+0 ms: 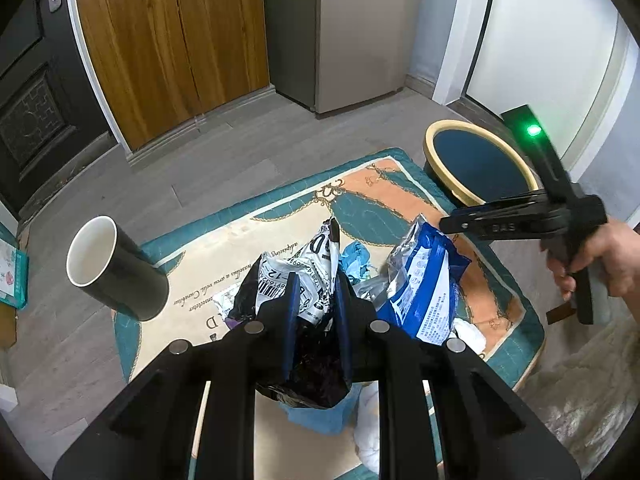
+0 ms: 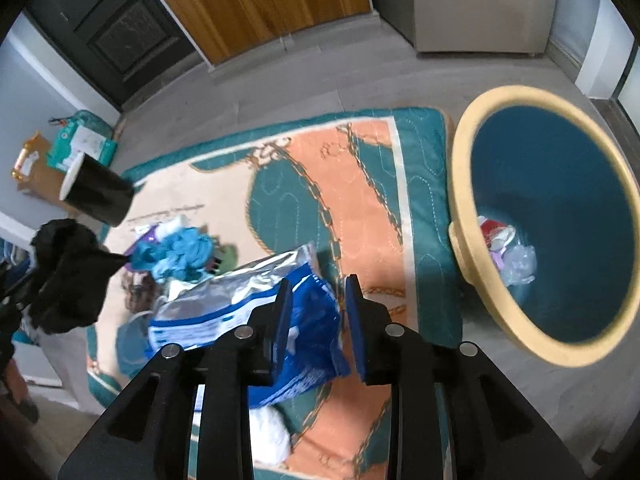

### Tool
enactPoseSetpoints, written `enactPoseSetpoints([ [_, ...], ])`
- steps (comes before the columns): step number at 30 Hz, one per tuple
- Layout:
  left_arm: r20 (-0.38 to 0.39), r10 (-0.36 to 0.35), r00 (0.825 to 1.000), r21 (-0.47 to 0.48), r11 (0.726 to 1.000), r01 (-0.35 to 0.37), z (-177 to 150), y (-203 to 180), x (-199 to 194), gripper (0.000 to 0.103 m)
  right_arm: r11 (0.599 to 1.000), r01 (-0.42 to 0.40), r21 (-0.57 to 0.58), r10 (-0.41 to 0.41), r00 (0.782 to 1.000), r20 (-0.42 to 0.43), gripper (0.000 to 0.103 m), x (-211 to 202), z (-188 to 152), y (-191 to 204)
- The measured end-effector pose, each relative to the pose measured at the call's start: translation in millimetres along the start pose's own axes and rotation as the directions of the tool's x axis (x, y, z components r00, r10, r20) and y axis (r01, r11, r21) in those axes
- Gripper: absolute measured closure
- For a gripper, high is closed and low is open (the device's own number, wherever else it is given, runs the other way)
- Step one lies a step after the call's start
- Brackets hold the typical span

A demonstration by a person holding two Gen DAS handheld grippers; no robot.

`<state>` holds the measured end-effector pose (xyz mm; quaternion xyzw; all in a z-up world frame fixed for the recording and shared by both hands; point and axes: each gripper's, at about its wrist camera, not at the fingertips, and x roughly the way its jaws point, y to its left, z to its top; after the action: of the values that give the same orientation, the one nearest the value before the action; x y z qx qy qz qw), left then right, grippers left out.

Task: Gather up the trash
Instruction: 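Lift the black bag and blue packaging and carry both over the teal bin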

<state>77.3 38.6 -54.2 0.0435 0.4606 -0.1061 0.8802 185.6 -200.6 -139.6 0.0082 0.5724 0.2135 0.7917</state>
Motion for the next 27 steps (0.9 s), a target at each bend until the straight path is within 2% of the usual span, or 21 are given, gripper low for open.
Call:
enactPoseSetpoints([
  [2,-0.004,-0.003,1.000,0.003,1.000,0.003,1,0,3,0.086,1.000,-0.020,0.000,0.020,1.000,-0.023,0.055,11,1,1],
  [6,-0.007,-0.020,1.000,-0.002,1.000,0.020,5,1,7,0.086,0.998,-0.053,0.017,0.054,0.997,-0.056,0.053,24,2,-1],
  [7,-0.006,-0.024,1.000,-0.001,1.000,0.024,5,0,7,0.086,0.997,-0.070,0.027,0.072,0.995,-0.065,0.058,27,1,-2],
  [8,-0.005,-0.026,1.000,0.000,1.000,0.026,6,0,8,0.086,0.995,-0.090,0.037,0.092,0.993,-0.073,0.072,29,1,-3],
  [11,-0.001,-0.031,1.000,0.003,1.000,0.031,8,-2,8,0.086,0.992,-0.118,0.048,0.121,0.990,-0.069,0.080,28,1,-3],
  [16,0.018,-0.027,0.999,0.007,1.000,0.027,12,-3,3,0.086,0.991,-0.133,0.033,0.134,0.991,-0.019,0.084,6,5,4],
  [21,0.071,-0.031,0.997,0.018,0.999,0.029,22,-10,-11,0.086,0.993,-0.113,-0.022,0.115,0.991,0.068,0.085,-38,7,15],
  [27,0.124,-0.031,0.992,0.037,0.999,0.027,32,-20,-26,0.086,0.994,-0.094,-0.053,0.103,0.971,0.217,0.086,-102,3,18],
])
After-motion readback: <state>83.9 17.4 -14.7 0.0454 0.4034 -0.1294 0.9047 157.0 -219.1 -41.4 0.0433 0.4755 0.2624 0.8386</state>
